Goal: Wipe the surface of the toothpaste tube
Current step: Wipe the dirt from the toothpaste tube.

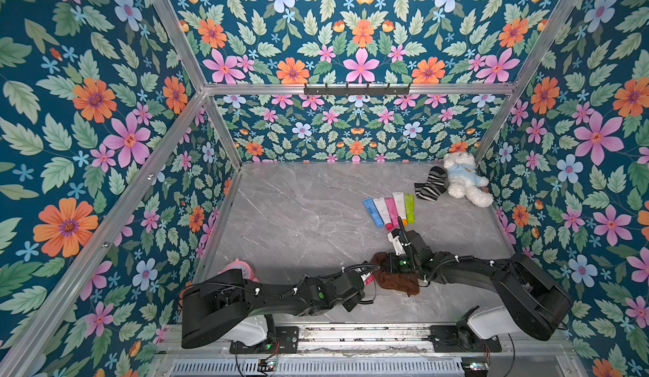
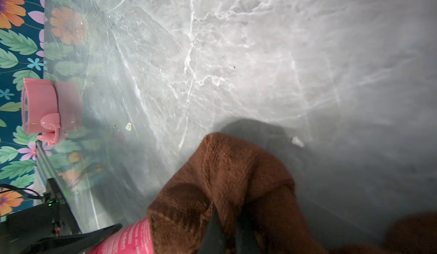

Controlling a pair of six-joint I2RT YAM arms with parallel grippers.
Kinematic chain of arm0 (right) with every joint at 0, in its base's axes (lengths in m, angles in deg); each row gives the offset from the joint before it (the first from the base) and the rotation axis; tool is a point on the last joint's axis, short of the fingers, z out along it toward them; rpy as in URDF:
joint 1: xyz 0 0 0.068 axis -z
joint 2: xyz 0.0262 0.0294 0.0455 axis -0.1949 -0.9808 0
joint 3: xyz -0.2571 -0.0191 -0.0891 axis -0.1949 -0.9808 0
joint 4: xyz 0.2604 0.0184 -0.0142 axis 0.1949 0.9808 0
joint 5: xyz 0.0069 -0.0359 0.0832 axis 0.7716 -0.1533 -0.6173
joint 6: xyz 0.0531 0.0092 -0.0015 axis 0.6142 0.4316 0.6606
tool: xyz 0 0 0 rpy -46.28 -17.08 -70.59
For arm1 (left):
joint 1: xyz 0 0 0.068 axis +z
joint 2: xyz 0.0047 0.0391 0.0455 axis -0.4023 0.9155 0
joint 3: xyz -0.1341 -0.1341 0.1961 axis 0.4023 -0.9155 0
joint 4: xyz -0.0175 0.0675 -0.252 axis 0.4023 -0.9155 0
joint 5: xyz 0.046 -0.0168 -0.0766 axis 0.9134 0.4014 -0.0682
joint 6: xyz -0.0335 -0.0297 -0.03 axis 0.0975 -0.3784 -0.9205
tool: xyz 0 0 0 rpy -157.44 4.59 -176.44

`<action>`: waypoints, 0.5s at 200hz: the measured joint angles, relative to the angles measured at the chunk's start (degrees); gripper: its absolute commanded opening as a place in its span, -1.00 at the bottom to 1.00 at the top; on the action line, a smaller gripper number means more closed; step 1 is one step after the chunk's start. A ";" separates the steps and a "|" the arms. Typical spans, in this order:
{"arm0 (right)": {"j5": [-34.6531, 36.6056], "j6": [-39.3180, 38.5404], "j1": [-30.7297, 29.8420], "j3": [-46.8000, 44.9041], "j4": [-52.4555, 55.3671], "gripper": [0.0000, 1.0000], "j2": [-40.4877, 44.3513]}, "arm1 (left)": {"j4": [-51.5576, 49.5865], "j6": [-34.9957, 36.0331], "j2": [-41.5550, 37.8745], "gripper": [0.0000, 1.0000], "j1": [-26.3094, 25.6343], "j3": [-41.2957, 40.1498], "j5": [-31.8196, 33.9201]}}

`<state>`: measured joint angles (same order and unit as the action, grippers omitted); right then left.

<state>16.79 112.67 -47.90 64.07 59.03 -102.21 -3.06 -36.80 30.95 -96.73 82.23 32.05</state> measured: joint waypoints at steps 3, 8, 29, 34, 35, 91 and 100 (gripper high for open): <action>0.00 0.00 -0.42 -0.04 0.07 -1.00 0.24 | -0.02 0.00 0.02 -1.00 0.00 0.02 -0.02; -0.09 0.02 -1.22 -0.09 0.09 -1.00 0.57 | -0.02 -0.02 0.15 -1.00 -0.02 0.07 -0.02; -0.87 1.51 -4.63 -0.20 -1.05 -1.00 1.16 | -0.13 -0.02 0.46 -1.00 -0.04 0.09 -0.11; -1.09 1.70 -5.44 -0.28 -1.75 -1.00 1.14 | -0.31 -0.02 0.52 -1.00 -0.04 0.09 -0.17; -1.11 1.77 -5.55 -0.28 -1.86 -1.00 1.11 | -0.33 -0.02 0.52 -1.00 -0.04 0.09 -0.17; -4.17 6.62 -9.86 -1.79 -12.74 -1.00 -3.17 | -2.73 -0.07 0.55 -1.00 -0.04 0.07 -0.26; -4.48 7.17 -9.88 -1.90 -13.92 -1.00 -3.72 | -3.10 -0.07 0.35 -1.00 -0.04 0.02 -0.28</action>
<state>12.31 119.84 -57.78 62.16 45.11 -105.93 -6.17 -36.87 31.30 -96.78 82.25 31.76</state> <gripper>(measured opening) 0.073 0.308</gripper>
